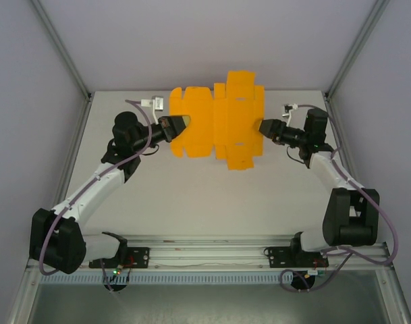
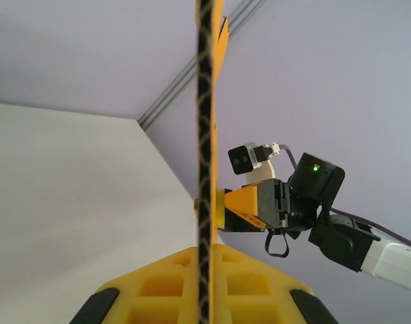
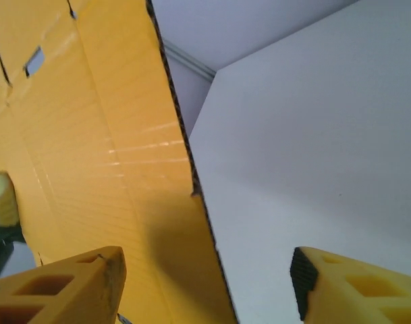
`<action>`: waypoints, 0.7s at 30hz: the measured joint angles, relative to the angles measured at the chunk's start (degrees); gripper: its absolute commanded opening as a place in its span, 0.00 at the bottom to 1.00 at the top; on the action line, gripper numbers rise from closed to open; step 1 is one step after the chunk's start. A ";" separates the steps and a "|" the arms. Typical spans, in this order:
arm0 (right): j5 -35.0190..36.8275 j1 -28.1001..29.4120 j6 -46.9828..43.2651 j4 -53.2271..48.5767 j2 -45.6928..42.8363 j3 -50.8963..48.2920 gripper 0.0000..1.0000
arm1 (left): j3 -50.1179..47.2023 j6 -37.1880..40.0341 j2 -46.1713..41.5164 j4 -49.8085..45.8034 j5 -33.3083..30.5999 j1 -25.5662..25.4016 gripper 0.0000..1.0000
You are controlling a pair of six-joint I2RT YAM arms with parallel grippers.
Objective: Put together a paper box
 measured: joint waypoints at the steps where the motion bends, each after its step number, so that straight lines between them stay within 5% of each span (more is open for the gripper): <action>1: -0.46 0.00 -0.11 0.33 -0.09 -0.28 0.45 | -0.02 -0.15 0.00 0.17 0.00 0.00 0.00; 10: -1.27 -0.13 -5.57 -1.25 -5.25 -3.23 0.00 | -1.09 0.92 -1.11 -0.48 -2.12 -0.02 0.00; 13: -1.01 -0.09 -8.41 -2.51 -7.23 -3.43 0.00 | -2.51 1.97 -2.38 -0.94 -4.02 -0.13 0.00; 14: -0.83 -0.04 -9.14 -3.02 -7.74 -3.48 0.00 | -2.93 2.45 -2.75 -1.22 -4.66 -0.22 0.17; 17: 0.76 0.33 -12.79 -6.03 -8.87 -3.52 0.00 | -3.61 4.28 -4.00 -3.54 -7.91 -0.22 0.97; 21: 4.48 1.68 -22.62 -14.82 -9.18 -2.99 0.00 | -3.85 7.23 -6.12 -10.56 -16.87 -0.22 1.00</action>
